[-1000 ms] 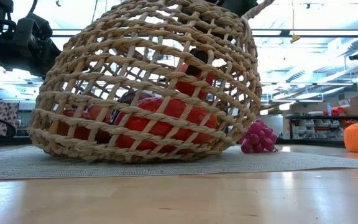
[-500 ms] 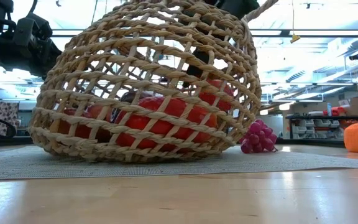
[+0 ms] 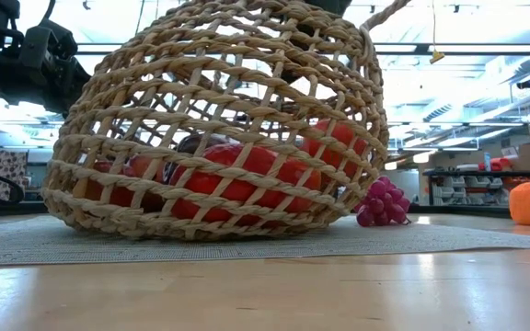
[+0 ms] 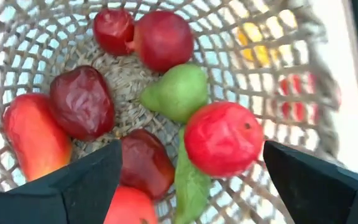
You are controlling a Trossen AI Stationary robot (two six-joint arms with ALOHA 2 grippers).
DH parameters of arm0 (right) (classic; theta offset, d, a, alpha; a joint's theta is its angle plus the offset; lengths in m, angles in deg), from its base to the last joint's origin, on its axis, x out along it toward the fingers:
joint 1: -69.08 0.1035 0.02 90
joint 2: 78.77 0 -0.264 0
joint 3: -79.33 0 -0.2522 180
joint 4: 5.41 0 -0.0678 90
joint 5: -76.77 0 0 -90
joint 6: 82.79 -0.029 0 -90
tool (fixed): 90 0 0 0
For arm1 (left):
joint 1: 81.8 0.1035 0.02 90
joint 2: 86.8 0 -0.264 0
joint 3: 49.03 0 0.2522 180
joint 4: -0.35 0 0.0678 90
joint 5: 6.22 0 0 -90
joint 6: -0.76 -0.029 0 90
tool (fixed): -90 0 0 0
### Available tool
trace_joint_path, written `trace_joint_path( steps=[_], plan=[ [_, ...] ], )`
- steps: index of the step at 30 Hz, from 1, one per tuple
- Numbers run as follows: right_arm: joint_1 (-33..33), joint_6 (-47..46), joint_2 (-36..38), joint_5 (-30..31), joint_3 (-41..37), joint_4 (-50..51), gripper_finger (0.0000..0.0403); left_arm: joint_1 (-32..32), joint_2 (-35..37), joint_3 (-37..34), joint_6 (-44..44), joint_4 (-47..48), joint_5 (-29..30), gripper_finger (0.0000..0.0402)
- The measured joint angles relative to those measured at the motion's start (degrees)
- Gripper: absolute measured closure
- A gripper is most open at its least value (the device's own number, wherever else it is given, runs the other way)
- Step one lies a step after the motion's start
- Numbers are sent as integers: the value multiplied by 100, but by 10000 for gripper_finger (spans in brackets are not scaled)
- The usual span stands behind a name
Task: Build produce basket
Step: Put the orange into the basket
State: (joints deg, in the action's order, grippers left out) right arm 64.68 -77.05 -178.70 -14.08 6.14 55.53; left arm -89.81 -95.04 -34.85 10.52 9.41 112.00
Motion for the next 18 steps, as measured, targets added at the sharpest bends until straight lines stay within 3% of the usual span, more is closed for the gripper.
trace_joint_path(
  steps=[10, 18],
  plan=[
    [69, -254, 1222, 620, -115, 169, 18, 2, 0, 0, 0, 0, -2, 363],
    [96, -972, 2413, 1129, -1415, 198, 18, 2, 0, 0, 0, 0, 0, 366]
  ],
)
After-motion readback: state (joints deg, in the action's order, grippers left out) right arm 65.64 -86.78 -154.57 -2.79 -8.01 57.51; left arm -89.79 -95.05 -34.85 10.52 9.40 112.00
